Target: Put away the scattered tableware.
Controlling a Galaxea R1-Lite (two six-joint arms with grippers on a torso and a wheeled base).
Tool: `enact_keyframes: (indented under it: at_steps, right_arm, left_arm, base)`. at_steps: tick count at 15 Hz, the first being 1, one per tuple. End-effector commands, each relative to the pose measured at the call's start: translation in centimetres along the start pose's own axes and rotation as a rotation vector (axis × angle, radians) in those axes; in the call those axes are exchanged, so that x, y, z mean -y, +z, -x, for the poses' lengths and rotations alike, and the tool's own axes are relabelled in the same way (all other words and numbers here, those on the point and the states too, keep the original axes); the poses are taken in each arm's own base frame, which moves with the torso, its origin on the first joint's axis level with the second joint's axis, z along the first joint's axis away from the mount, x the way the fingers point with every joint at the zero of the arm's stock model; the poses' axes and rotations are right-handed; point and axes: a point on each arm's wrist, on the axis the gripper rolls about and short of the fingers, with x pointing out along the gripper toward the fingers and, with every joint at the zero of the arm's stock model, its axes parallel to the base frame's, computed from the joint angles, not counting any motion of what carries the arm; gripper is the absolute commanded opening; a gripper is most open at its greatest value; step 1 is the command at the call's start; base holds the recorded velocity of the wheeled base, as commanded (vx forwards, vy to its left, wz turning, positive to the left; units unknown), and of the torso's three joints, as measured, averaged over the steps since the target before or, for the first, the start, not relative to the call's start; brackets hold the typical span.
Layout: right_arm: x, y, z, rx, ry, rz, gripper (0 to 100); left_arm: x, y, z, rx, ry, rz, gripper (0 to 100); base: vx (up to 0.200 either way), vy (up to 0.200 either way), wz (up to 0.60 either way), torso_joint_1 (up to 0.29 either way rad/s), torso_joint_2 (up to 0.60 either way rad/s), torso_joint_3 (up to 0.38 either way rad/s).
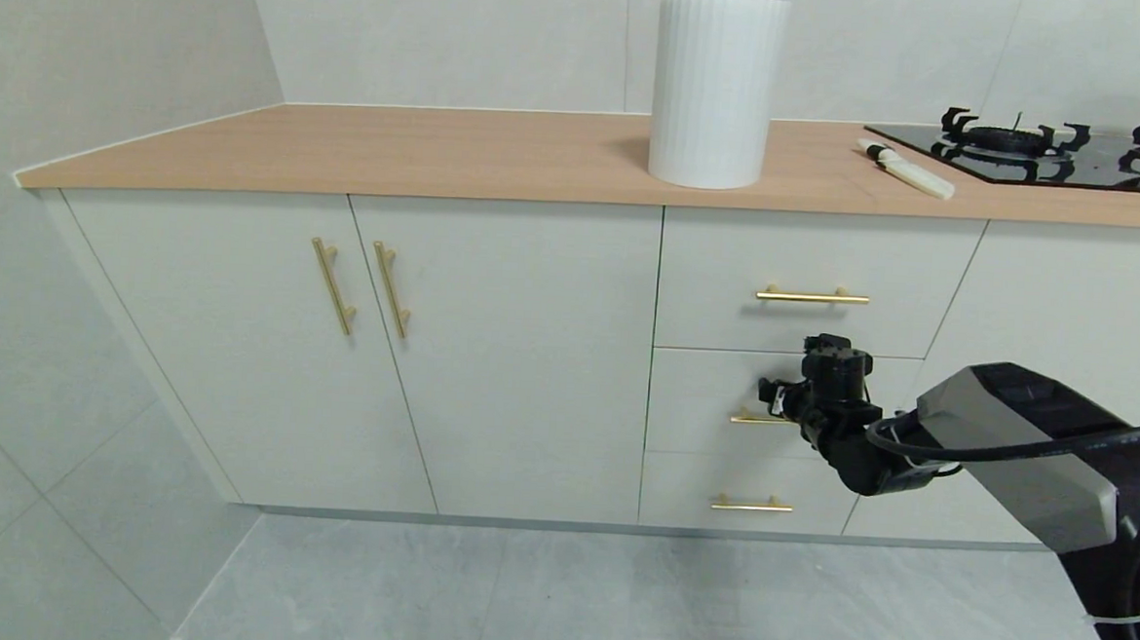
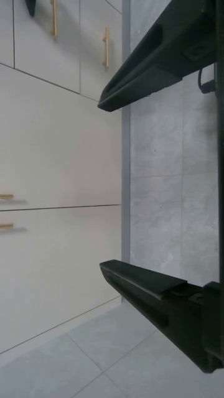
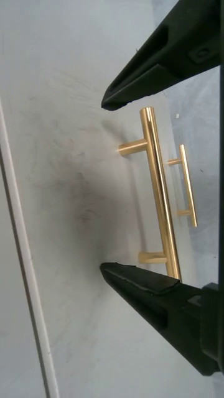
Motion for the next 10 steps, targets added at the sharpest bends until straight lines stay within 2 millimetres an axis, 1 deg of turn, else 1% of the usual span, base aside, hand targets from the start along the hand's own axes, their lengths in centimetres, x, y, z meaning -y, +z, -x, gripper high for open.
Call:
enact_keyframes:
  at_steps: [1,3,4,5,6,7,8,10]
  right_arm:
    - [0.0,0.0,0.0,0.004,-0.003,-0.001,100]
    - [0.0,0.0,0.1,0.002,-0.007,-0.002,100]
    - [0.2,0.3,0.6,-0.003,-0.020,0.001,100]
    - [0.3,1.3,2.2,-0.014,-0.022,0.006,100]
    - [0.4,1.8,3.3,-0.023,-0.018,0.010,100]
    - [0.7,2.8,5.6,-0.040,-0.013,0.019,100]
    - [0.5,3.7,7.4,-0.040,-0.001,0.022,100]
    - [0.8,6.4,11.4,-0.015,0.017,0.018,100]
  left_arm:
    - [0.0,0.0,0.0,0.000,0.001,0.000,100]
    - [0.0,0.0,0.0,0.000,0.001,0.000,100]
    - [0.0,0.0,0.0,0.000,0.001,0.000,100]
    - [0.0,0.0,0.0,-0.002,0.001,0.000,100]
    - [0.0,0.0,0.0,-0.002,0.001,0.000,100]
    - [0.0,0.0,0.0,-0.002,0.001,0.000,100]
    - [0.0,0.0,0.0,-0.002,0.001,0.000,100]
    - [0.0,0.0,0.0,0.000,0.001,0.000,100]
  base:
    - [0.000,0.000,0.00,0.000,0.00,0.000]
    - [0.000,0.000,0.00,0.000,0.00,0.000]
    - [0.000,0.000,0.00,0.000,0.00,0.000]
    - [0.000,0.000,0.00,0.000,0.00,0.000]
    - [0.000,0.000,0.00,0.000,0.00,0.000]
    - [0.000,0.000,0.00,0.000,0.00,0.000]
    - [0.000,0.000,0.00,0.000,0.00,0.000]
    - [0.000,0.000,0.00,0.000,0.00,0.000]
